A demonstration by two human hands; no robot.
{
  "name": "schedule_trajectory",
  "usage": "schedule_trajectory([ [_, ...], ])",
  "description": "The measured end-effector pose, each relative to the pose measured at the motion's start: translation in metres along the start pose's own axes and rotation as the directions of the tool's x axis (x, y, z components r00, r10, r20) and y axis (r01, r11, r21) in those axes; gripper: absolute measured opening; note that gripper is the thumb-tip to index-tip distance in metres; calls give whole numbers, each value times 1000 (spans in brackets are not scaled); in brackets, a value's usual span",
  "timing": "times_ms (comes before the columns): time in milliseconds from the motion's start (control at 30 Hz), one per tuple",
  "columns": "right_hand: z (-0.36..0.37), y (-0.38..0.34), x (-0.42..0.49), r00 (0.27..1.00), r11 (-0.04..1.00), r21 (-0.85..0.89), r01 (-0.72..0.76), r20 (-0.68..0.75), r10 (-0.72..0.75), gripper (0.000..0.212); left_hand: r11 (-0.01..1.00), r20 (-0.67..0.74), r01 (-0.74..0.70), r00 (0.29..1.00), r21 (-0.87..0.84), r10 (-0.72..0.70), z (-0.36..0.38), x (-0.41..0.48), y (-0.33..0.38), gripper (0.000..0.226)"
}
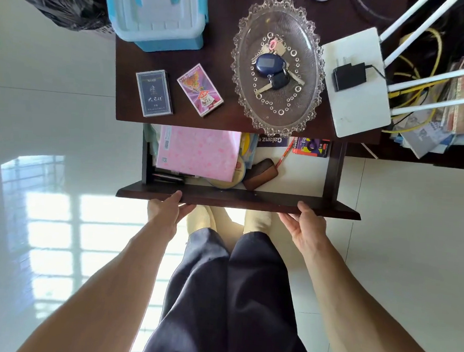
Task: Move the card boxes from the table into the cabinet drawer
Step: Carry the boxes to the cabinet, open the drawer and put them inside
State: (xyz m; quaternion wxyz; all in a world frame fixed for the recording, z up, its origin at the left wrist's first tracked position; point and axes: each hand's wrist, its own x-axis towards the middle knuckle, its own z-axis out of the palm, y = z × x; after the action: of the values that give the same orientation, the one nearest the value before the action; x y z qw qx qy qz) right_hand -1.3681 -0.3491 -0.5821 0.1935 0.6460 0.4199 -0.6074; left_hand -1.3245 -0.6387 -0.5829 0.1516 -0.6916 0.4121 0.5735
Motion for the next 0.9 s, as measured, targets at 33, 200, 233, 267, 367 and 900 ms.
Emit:
schedule_trajectory([
  [33, -1, 0, -1, 1000, 1000, -2, -4, 1, 4, 49, 1000, -5, 2, 1000, 0, -2, -1, 0, -1, 34],
  [200, -4, 2, 0, 1000, 1000, 0, -8, -10, 8, 48, 1000, -25, 11, 1000, 11, -11, -2, 2, -4, 33],
  [233, -5, 3, 0, 1000, 1000, 0, -14, -12, 14, 48, 1000, -30, 14, 999, 13, -14, -3, 1, -5, 33],
  [267, -5, 4, 0, 1000, 1000, -4, -25, -13, 25, 49, 1000, -37, 19, 999, 14, -18, -4, 1, -6, 33],
  [367, -11, 6, -2, 997, 997, -19, -76, -28, 75, 50, 999, -63, 37, 997, 28, -35, -6, -3, -8, 23],
  [900, 189, -19, -98, 542, -151, -632, 760, 745, -389, 25, 631, -26, -435, 811, 642, 585, 23, -31, 138, 52],
])
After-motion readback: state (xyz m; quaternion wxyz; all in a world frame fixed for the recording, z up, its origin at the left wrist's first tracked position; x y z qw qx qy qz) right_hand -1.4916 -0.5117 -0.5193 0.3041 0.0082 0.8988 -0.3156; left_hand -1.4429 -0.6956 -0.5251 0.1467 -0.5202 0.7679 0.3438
